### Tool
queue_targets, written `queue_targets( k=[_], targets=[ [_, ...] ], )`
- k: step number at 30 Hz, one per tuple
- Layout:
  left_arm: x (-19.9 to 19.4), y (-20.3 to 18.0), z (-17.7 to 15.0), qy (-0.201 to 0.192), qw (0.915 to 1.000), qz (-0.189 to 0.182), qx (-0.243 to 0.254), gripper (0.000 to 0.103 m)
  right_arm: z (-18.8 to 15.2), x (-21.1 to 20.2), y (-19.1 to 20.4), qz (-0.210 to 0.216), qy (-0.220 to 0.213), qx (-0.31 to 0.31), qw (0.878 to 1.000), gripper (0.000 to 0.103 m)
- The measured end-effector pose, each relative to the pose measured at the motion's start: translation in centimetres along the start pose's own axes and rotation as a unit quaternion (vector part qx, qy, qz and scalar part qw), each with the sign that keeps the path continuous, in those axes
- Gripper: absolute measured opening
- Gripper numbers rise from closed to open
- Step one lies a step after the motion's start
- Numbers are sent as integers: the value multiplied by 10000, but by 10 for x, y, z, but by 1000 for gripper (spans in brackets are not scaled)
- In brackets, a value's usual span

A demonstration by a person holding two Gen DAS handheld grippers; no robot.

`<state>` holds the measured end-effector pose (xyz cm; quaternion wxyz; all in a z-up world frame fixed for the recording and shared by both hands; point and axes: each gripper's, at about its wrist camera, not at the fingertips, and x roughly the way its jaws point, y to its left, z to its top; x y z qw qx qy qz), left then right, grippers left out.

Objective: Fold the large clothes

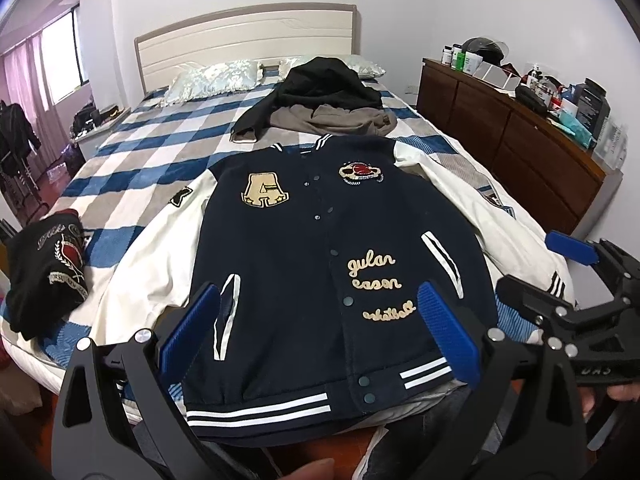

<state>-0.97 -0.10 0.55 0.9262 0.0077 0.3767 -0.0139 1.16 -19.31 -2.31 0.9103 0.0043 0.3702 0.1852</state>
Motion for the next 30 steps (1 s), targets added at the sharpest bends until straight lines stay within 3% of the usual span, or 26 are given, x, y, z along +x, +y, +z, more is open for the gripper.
queue_targets(
  k=[30],
  targets=[
    [-14,-10,0,-145,9997,-176,-29,97,-3,-31,-5,92,-74,47,9999,99]
  ],
)
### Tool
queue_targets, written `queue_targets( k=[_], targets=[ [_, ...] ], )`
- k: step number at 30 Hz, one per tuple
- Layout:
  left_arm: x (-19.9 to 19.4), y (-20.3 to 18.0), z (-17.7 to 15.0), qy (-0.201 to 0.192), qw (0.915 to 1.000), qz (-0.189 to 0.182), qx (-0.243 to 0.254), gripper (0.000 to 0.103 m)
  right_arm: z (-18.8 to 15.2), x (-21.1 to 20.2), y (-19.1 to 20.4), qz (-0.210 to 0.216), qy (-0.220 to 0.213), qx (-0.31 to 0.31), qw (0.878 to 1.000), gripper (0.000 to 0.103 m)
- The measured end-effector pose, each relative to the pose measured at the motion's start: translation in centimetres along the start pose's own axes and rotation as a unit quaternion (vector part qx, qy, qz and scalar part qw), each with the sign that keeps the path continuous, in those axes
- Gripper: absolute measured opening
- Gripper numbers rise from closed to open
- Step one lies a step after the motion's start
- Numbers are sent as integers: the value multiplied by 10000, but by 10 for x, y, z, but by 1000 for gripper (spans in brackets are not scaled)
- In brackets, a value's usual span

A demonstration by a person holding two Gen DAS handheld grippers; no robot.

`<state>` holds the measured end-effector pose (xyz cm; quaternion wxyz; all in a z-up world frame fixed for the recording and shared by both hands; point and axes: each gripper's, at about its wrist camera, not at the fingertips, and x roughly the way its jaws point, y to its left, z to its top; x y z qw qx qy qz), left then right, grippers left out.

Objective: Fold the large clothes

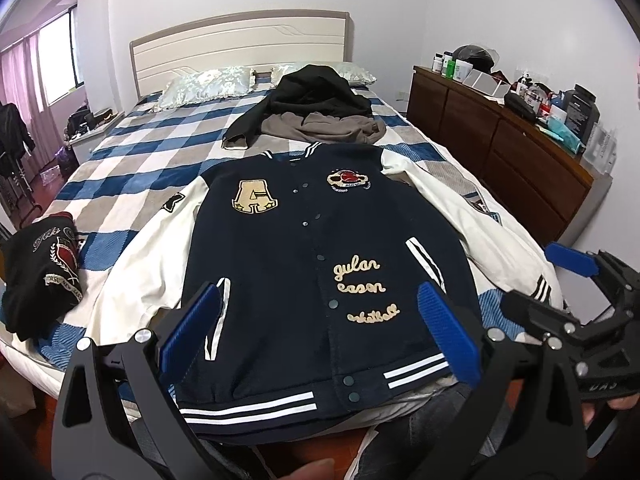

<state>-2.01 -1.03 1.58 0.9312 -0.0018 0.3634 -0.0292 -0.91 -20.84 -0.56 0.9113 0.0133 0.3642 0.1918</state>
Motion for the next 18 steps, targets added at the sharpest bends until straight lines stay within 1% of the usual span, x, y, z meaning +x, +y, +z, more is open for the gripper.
queue_targets(
  k=[7,12,15,18],
  targets=[
    [-1,-5,0,6,10000,-36,80,97,-2,-4,-6,-26,-71,119,9999,99],
    [10,-10,-1,24,10000,0,58,97,-8,-3,-18,250,-169,290,9991,99],
    [18,-16,-1,99,9999,-69,47,97,-12,3,-25,263,-162,372,9988,99],
    [29,-24,-2,143,9997,-80,157,97,-15,12,-35,343,-146,460,9982,99]
  ],
)
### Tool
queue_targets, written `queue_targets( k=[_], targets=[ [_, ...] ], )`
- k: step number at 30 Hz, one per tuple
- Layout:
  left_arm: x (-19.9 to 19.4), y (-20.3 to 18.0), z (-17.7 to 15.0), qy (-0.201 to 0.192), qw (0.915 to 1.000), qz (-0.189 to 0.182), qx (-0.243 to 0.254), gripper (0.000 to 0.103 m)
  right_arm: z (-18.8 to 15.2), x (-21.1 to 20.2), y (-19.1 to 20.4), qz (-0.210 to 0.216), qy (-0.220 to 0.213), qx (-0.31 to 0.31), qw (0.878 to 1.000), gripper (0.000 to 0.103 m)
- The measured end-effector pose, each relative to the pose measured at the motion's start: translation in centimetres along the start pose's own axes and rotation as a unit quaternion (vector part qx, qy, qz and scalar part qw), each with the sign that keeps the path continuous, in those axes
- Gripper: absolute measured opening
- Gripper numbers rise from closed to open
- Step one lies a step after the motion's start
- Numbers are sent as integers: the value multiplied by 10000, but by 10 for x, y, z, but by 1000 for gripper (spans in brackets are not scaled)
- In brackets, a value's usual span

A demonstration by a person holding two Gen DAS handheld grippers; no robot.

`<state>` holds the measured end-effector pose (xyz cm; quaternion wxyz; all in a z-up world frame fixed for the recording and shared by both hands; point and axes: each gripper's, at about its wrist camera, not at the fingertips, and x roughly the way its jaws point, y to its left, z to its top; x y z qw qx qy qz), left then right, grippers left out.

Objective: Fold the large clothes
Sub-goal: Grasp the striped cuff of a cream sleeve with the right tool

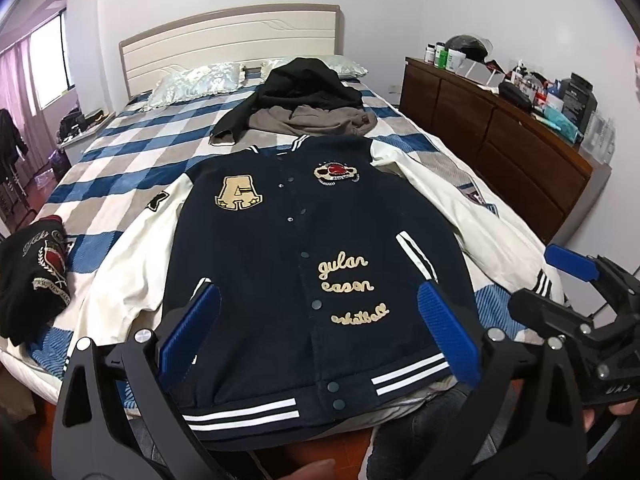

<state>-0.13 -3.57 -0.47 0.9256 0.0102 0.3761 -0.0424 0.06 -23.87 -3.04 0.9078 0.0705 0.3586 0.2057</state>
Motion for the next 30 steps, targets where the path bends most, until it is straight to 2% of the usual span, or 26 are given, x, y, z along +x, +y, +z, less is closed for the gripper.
queue_targets(
  k=[3,5,8,12,14,17,19,21,25,28,30],
  targets=[
    [14,-8,-5,98,9998,-150,27,97,-7,7,-27,148,-22,438,9989,99],
    [26,-16,-8,154,9994,-287,84,97,-15,12,-60,171,-63,910,9957,99],
    [50,-34,-15,289,9976,-588,220,97,-35,19,-126,-40,-37,1761,9844,99],
    [85,-60,-25,458,9942,-856,470,97,-75,23,-222,-681,126,2849,9561,99],
    [105,-72,-32,551,9927,-872,623,97,-93,22,-257,-924,125,3188,9432,99],
    [130,-84,-37,605,9905,-1007,708,97,-127,22,-310,-1132,178,3935,9122,99],
    [147,-92,-42,609,9896,-1005,835,97,-145,29,-331,-952,254,4357,8947,99],
    [167,-96,-48,744,9882,-980,911,97,-160,41,-341,-534,225,4716,8799,99],
    [200,-94,-59,1112,9849,-1055,799,97,-166,60,-346,85,3,5144,8575,99],
    [220,-91,-70,1502,9797,-1174,625,97,-163,77,-355,61,67,5379,8430,99],
    [227,-92,-76,1548,9786,-1172,679,97,-158,84,-363,96,27,5659,8244,99]
  ],
)
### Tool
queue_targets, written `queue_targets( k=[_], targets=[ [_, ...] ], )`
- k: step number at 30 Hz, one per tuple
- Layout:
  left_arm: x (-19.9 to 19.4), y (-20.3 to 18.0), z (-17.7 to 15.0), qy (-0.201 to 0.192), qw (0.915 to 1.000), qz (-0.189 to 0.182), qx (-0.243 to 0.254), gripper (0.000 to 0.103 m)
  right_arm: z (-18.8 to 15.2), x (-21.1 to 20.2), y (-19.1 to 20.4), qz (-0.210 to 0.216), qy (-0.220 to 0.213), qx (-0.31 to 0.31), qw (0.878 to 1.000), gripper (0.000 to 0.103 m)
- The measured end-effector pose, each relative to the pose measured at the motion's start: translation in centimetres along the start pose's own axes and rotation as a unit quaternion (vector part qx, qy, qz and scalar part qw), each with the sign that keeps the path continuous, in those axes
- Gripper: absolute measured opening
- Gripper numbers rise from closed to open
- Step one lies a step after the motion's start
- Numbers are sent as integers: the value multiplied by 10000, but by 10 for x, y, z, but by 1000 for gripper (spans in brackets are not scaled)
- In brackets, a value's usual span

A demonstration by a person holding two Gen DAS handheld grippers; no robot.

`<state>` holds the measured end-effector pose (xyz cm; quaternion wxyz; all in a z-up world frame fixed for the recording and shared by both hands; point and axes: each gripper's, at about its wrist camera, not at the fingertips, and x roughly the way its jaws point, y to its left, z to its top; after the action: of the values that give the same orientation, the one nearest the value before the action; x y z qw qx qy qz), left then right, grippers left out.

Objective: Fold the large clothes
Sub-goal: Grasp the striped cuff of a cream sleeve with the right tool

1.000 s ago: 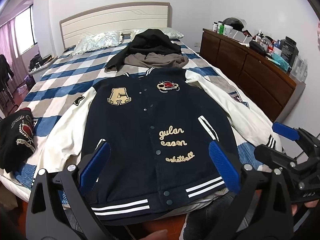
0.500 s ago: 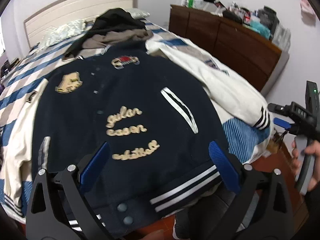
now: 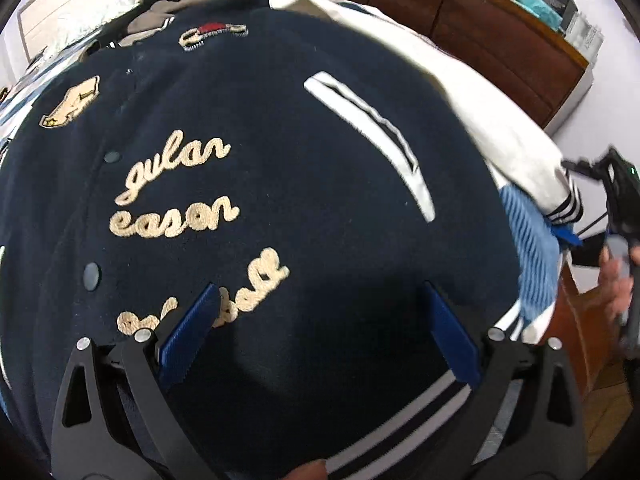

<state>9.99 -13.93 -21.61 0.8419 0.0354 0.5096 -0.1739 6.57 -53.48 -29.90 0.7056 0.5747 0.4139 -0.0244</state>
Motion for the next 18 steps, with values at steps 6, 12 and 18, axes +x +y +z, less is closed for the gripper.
queue_targets(
  k=[6,12,18],
  targets=[
    [0,-4,-1,48,9999,9,139,97,10,-2,40,-597,-59,-494,9970,29],
    [-38,21,5,-242,9995,-112,149,97,15,-34,80,-628,-429,-1134,9906,19],
    [-78,86,0,-543,9985,67,-59,97,-1,-63,186,-699,-889,-2460,9627,18]
  ],
)
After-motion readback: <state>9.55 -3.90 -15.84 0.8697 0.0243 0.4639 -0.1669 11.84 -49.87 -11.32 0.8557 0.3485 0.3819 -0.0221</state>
